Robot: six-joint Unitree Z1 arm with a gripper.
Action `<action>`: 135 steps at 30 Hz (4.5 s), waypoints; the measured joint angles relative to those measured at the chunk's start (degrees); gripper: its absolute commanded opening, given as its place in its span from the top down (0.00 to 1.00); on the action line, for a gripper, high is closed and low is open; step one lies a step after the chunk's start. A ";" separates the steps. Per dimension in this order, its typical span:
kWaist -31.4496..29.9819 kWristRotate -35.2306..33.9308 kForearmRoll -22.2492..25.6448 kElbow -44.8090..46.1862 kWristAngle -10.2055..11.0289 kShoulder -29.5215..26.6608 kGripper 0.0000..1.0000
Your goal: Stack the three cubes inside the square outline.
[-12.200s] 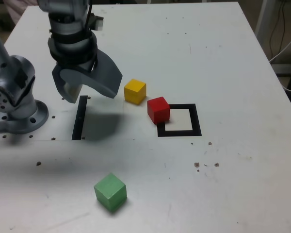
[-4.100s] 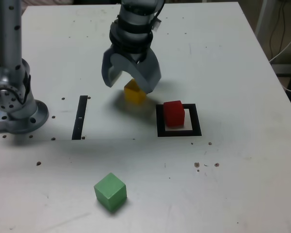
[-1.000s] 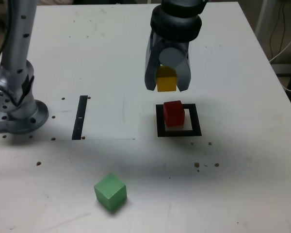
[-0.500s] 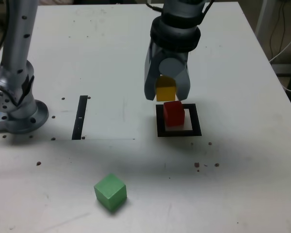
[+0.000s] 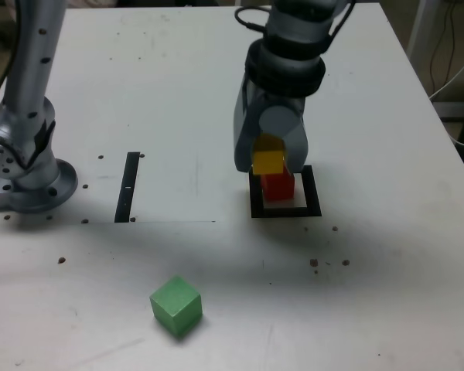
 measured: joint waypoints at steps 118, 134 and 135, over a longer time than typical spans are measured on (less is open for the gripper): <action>-37.49 -45.18 -21.00 25.86 -11.23 -12.65 0.00; -37.49 -42.78 -25.67 25.80 -11.33 -7.65 0.13; -37.47 -42.72 -25.92 25.77 -11.33 -7.60 0.15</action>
